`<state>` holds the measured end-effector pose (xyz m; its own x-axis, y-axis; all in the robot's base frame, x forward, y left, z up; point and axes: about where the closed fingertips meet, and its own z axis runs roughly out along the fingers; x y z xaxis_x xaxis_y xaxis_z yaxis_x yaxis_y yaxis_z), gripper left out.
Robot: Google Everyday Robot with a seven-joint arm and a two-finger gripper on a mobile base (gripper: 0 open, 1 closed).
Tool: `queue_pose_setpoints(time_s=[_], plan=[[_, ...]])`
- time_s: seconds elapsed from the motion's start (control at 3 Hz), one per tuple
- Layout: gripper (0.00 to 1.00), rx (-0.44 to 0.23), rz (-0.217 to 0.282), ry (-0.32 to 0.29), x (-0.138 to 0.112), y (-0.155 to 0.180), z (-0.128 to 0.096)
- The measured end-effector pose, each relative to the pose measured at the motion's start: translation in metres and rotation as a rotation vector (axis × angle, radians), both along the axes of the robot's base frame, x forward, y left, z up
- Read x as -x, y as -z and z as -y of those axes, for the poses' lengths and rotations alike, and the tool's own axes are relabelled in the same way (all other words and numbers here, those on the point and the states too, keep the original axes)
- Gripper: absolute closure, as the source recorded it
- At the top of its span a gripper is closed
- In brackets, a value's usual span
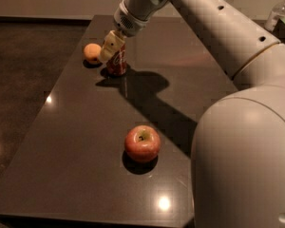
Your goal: Move coke can near orange
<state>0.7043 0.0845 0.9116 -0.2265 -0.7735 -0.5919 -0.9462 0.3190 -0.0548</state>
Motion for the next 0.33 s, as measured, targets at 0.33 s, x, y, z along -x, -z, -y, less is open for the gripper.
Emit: queue_pose_setpoints(time_s=[0.33], plan=[[0.00, 0.000, 0.000, 0.000, 0.0000, 0.0003, -0.0002]])
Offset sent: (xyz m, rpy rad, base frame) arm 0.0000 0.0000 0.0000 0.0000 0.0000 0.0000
